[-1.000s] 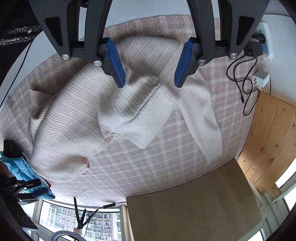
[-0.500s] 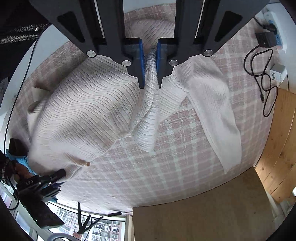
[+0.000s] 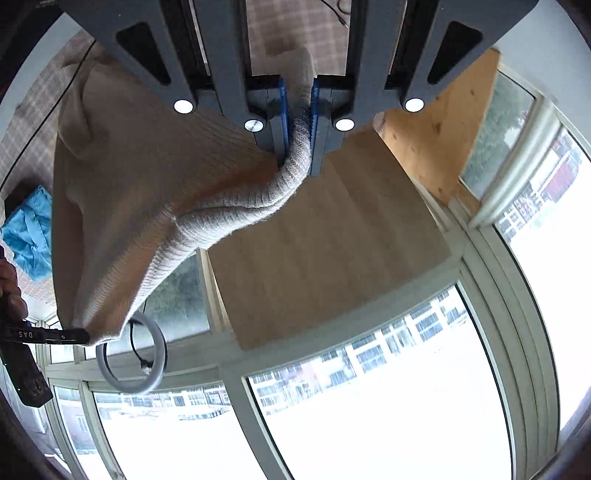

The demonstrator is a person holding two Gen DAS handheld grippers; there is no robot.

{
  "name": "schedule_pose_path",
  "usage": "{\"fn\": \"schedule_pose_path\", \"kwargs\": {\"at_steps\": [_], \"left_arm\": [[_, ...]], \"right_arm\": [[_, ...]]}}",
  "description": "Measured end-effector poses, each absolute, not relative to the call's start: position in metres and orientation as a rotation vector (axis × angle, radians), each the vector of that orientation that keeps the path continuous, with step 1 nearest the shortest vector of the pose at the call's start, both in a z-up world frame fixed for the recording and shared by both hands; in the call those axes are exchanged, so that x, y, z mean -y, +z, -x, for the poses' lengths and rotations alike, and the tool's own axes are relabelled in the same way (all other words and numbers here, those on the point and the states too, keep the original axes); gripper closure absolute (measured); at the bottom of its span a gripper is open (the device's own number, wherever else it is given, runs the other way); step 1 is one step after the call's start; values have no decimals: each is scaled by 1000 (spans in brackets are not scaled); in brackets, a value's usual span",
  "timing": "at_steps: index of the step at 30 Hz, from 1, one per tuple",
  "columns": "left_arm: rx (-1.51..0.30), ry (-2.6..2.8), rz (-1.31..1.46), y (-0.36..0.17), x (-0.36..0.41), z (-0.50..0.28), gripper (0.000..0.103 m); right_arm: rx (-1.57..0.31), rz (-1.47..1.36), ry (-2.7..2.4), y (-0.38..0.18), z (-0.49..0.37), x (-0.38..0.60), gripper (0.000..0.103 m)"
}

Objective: Fold clothes
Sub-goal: 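Lift the sweater high with both tools to shake it out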

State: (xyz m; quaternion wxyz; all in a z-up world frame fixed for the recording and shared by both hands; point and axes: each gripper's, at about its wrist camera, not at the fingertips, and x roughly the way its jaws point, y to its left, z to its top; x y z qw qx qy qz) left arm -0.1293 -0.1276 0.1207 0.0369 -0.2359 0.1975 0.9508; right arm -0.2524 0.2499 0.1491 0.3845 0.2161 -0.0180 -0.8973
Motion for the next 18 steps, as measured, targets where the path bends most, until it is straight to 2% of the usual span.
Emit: {"fn": "schedule_pose_path", "kwargs": {"at_steps": [4,8,13,18], "left_arm": [[-734,2963,456,197,128,113,95],[-768,2980,233,249,137,77,95],[-826,2947,109,273,154,35,95],[-878,2913,99,266,164,19,95]], "right_arm": [[-49,-306,-2492,242,197,-247,97],[-102,-125,-2614,307,134,-243,97],[-201,6,-2727,340,65,-225,97],[-313,36,-2784,339,34,-207,97]]}}
